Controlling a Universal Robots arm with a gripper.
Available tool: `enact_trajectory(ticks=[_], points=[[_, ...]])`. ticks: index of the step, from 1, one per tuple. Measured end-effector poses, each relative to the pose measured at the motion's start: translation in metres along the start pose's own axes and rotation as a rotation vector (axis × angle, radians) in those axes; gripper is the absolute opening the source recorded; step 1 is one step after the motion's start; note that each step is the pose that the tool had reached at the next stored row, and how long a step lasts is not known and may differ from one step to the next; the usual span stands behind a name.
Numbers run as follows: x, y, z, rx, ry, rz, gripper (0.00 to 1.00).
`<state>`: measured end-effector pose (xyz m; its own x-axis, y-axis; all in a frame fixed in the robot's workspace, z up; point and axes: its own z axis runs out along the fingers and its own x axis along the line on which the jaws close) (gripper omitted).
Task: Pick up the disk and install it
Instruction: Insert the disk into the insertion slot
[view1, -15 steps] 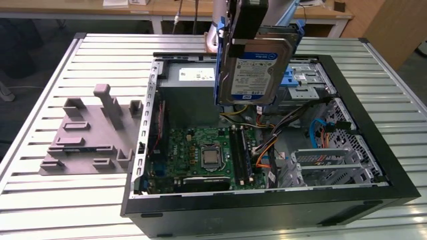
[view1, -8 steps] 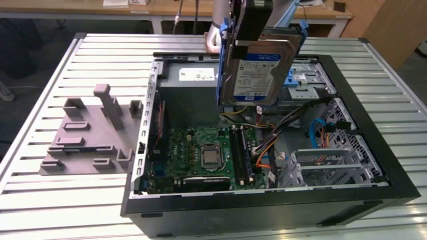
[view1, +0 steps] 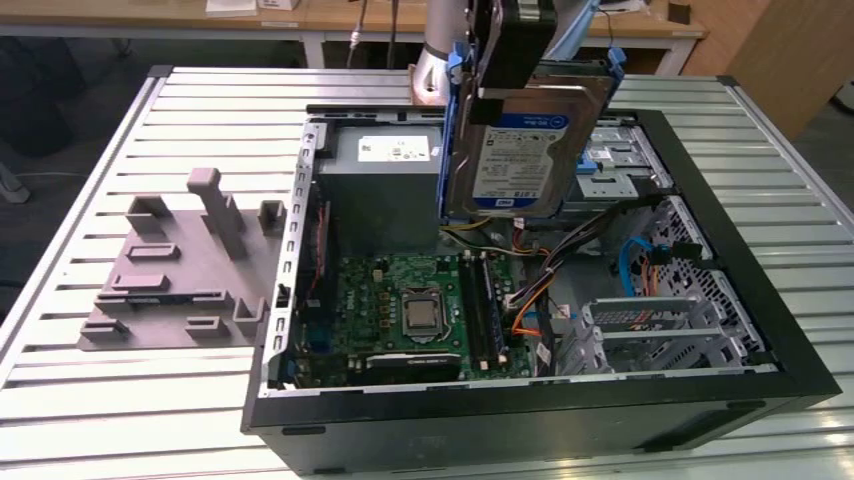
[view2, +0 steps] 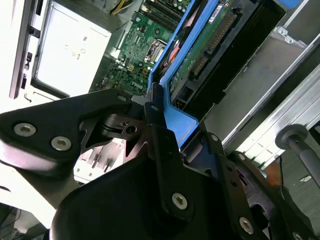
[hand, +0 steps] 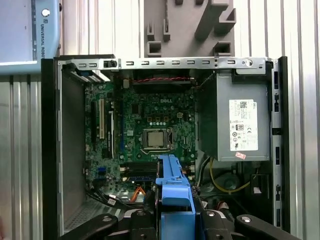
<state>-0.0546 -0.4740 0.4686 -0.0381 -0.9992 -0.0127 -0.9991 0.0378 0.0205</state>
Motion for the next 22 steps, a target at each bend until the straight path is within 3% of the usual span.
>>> enact_trajectory(ticks=[8, 17, 22], points=[[0.0080, -0.0011, 0.0014, 0.0001, 0.0008, 0.000, 0.36], [0.0261, -0.0034, 0.0032, 0.0001, 0.0008, 0.000, 0.36], [0.0321, -0.0049, 0.0035, 0.0000, 0.0010, 0.000, 0.36]])
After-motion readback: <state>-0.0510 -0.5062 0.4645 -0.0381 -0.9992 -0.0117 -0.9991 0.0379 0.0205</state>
